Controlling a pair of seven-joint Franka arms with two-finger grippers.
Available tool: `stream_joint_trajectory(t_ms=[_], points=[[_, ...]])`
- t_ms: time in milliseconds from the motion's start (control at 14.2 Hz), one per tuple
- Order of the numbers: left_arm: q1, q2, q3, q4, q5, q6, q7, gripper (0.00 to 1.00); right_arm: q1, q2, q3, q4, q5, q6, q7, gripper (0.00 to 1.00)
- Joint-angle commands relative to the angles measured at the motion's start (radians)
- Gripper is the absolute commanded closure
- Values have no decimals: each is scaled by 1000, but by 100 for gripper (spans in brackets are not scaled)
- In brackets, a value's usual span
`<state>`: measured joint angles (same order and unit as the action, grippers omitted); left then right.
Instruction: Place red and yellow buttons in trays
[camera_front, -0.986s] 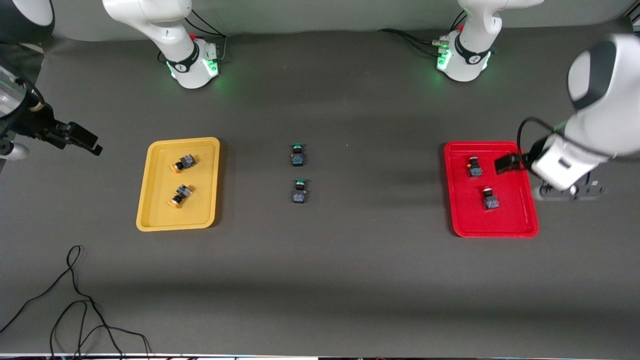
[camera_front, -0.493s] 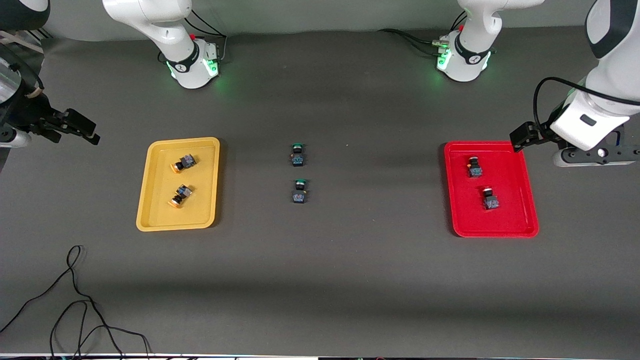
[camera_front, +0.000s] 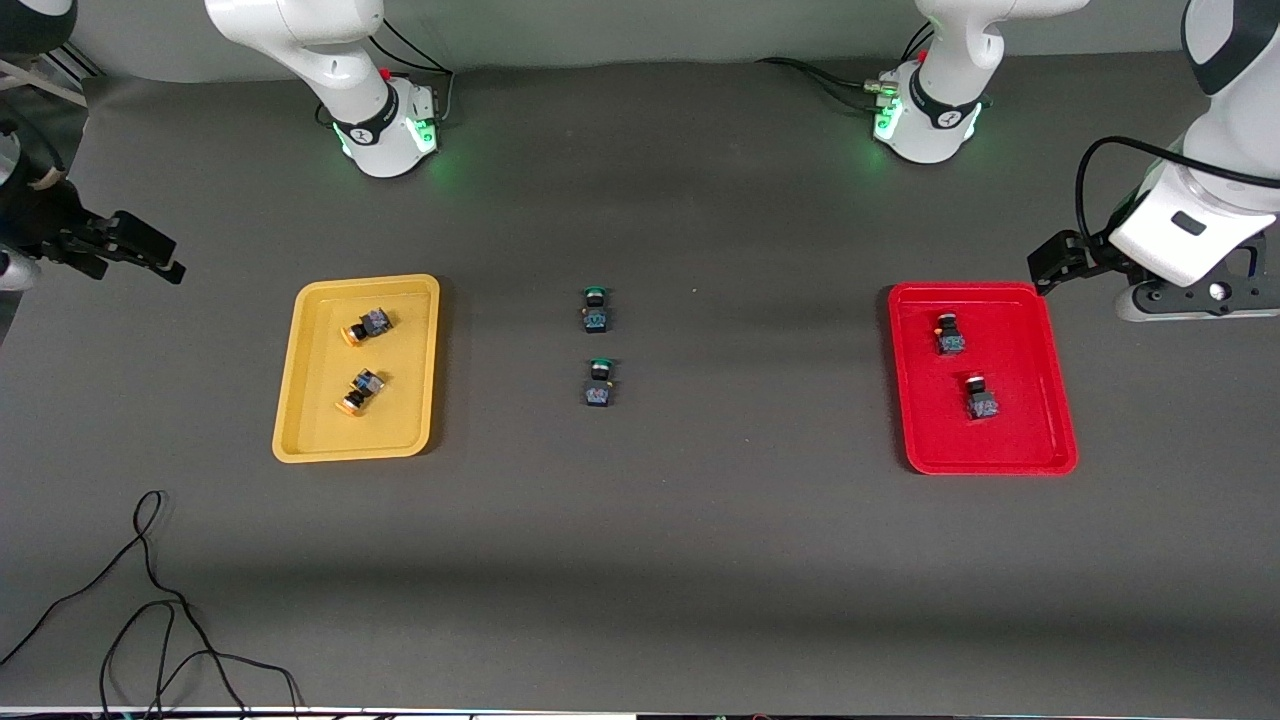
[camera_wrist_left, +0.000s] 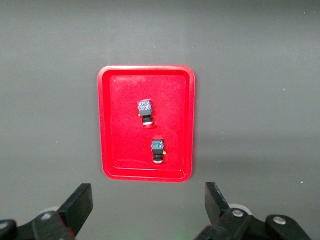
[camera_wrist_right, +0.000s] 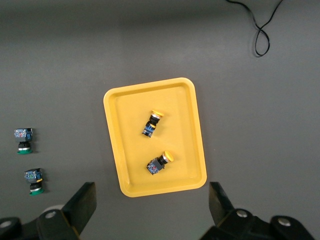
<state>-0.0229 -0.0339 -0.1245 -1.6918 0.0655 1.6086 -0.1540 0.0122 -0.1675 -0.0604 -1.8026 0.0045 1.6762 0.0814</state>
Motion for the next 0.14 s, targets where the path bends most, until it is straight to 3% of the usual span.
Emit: stream_joint_trajectory(t_ms=[0, 70], points=[[-124, 8, 106, 24, 10, -29, -18, 0, -3, 26, 2, 51, -6, -30, -15, 0], [-123, 9, 108, 23, 11, -26, -18, 0, -3, 26, 2, 51, -6, -32, -25, 0]])
